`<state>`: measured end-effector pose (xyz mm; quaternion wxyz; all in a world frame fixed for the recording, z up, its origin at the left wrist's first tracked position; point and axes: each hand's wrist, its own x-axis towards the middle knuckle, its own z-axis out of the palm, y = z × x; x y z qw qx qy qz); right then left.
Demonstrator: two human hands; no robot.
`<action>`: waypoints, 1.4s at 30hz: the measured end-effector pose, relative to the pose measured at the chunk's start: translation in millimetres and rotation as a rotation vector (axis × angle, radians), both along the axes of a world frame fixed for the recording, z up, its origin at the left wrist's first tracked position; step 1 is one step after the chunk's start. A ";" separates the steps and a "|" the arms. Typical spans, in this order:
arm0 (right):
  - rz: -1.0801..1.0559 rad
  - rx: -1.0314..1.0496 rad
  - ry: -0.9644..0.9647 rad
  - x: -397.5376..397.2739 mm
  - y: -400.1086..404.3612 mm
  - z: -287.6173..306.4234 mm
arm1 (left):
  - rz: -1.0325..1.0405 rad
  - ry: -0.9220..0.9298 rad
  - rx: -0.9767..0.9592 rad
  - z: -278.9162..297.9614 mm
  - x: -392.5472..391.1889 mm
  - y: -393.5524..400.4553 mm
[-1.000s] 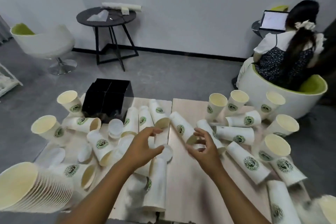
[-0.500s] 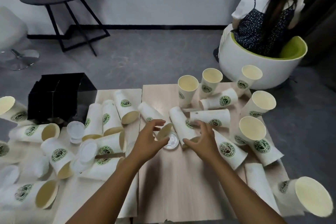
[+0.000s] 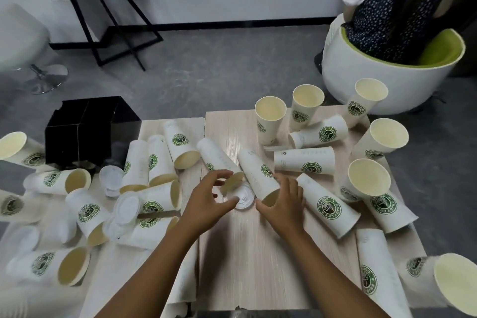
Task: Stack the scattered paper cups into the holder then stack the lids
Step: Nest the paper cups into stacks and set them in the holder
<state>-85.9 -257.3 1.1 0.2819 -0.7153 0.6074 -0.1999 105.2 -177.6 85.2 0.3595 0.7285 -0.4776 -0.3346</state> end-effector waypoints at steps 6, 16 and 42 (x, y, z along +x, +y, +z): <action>-0.025 -0.098 -0.347 -29.0 14.3 30.6 | -0.169 -0.058 -0.016 0.9 -15.9 -4.9; 0.188 -0.147 -0.475 -37.9 41.9 82.8 | -0.291 -0.065 -0.124 11.8 -31.2 13.6; 0.170 0.301 -0.657 37.1 9.7 24.8 | 0.291 0.013 -0.090 21.6 16.8 96.4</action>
